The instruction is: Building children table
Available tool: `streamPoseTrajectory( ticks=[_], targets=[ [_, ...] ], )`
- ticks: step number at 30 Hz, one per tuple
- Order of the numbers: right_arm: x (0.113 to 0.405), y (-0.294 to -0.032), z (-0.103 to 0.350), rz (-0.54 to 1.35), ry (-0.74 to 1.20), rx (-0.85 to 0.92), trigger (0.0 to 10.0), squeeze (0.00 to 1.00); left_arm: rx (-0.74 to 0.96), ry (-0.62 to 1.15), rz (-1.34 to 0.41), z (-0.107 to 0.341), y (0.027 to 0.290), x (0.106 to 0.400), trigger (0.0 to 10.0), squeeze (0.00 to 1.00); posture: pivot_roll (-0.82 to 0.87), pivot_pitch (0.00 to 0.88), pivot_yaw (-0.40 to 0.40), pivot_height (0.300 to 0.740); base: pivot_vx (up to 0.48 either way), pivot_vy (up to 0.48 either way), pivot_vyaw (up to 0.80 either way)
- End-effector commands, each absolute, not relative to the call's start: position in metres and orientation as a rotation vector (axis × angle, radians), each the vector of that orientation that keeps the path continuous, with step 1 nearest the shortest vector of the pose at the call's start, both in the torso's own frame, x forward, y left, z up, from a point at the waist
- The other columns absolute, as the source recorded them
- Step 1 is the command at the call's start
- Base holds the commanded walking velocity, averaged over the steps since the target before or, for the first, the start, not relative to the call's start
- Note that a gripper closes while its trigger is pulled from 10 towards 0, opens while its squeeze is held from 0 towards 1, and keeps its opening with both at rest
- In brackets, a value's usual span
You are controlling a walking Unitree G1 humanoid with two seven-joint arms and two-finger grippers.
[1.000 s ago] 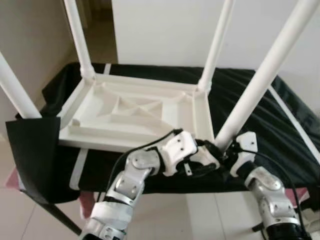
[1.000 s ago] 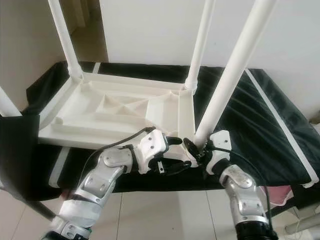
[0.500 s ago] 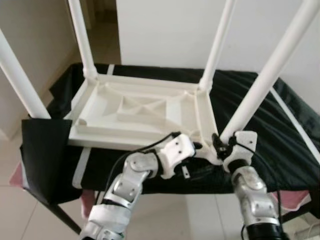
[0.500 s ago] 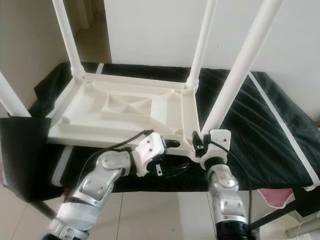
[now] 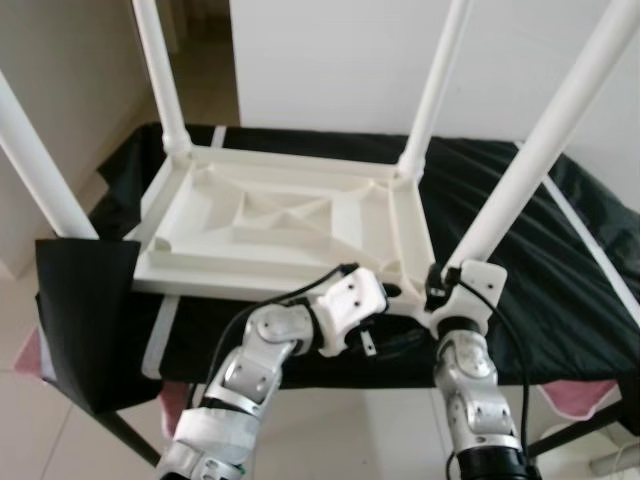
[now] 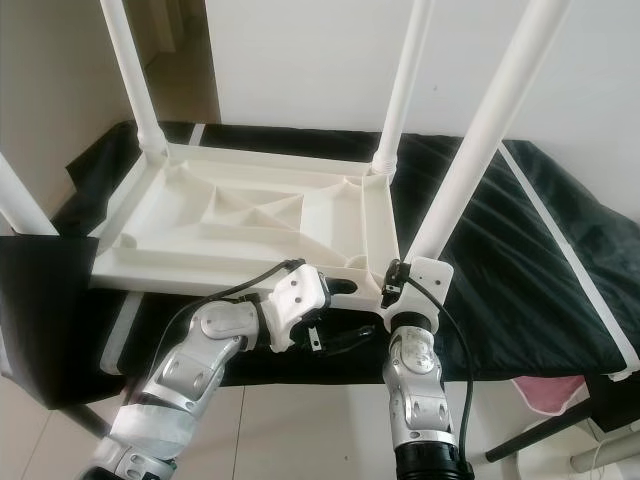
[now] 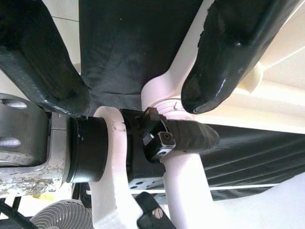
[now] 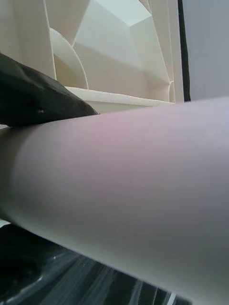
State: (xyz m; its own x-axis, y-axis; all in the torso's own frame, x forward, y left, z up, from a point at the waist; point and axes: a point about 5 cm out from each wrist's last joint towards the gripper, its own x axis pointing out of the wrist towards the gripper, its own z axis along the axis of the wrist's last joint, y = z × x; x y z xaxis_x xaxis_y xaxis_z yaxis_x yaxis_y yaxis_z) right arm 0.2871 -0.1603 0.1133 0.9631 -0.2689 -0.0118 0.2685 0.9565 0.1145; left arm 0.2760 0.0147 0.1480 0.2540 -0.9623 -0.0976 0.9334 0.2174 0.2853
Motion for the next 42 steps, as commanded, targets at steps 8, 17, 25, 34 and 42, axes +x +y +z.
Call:
streamPoseTrajectory(
  ticks=[8,17,25,34,42],
  targets=[
    [0.281,-0.164,0.099,-0.295,0.063,0.114,10.0,1.00,0.334,-0.148,-1.176,0.150,0.016,0.282,10.0,0.00,-0.04,0.000,-0.039,0.740,0.000,0.000,0.00],
    [0.282,-0.178,0.104,-0.288,0.034,0.050,10.0,0.20,0.319,-0.140,-1.158,0.149,0.017,0.284,10.0,0.00,-0.04,0.000,-0.042,0.740,0.000,0.000,0.00],
    [0.276,-0.178,0.100,-0.225,0.037,0.063,10.0,0.00,0.247,-0.099,-1.091,0.140,0.022,0.287,10.0,0.00,-0.03,0.000,-0.051,0.740,0.000,0.000,0.00],
    [0.272,-0.176,0.101,-0.155,0.040,0.081,10.0,0.00,0.266,-0.131,-1.017,0.133,0.028,0.284,10.0,0.00,-0.03,0.000,-0.052,0.740,0.000,0.000,0.00],
    [0.265,-0.182,0.105,-0.064,-0.002,0.050,10.0,0.00,0.271,-0.123,-0.954,0.129,0.037,0.290,10.0,0.00,-0.04,0.006,-0.052,0.740,0.000,0.000,0.00]
  ],
)
